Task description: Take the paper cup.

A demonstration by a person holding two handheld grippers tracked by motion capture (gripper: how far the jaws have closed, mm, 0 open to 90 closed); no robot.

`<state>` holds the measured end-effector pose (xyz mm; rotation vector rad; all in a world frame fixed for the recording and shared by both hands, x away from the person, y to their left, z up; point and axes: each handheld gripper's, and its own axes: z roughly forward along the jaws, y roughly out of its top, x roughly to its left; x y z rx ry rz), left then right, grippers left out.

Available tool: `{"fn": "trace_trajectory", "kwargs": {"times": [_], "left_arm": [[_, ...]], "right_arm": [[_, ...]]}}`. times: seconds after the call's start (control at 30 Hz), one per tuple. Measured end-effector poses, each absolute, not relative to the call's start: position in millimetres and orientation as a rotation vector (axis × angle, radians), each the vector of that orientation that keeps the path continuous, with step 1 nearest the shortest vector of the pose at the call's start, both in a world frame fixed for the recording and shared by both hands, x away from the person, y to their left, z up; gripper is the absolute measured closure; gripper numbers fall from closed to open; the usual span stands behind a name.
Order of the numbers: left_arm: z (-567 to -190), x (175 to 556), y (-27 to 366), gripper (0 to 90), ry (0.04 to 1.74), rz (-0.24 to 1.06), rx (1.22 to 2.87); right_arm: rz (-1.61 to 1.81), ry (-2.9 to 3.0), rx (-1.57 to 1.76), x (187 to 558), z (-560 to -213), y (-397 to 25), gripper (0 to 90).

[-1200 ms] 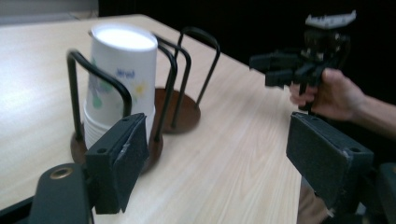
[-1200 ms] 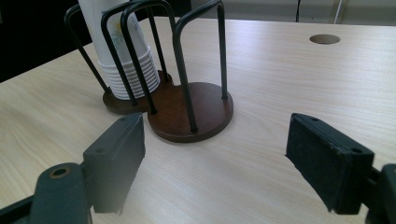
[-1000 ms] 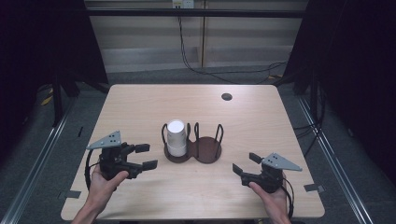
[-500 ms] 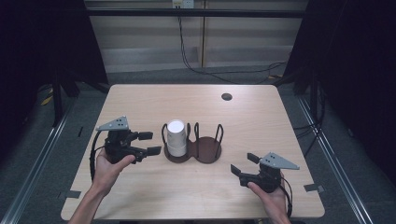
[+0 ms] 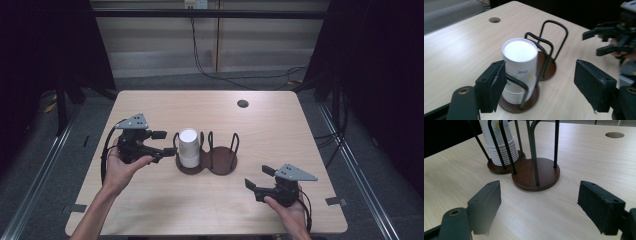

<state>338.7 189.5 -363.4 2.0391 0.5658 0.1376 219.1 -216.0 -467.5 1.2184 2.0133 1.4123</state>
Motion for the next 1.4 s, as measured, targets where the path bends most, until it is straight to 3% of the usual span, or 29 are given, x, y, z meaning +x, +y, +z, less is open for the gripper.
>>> {"fn": "trace_trajectory", "kwargs": {"times": [0.87,1.4], "left_arm": [[-355.0,378.1,154.6,26.1,0.617,0.140,2.221],[-354.8,398.2,132.2,24.0,0.536,0.083,2.381]], "right_arm": [[1.407,2.060,1.232,221.0,-469.4,-214.0,18.2],[1.414,2.070,1.219,221.5,-469.6,-213.9,17.7]]}}
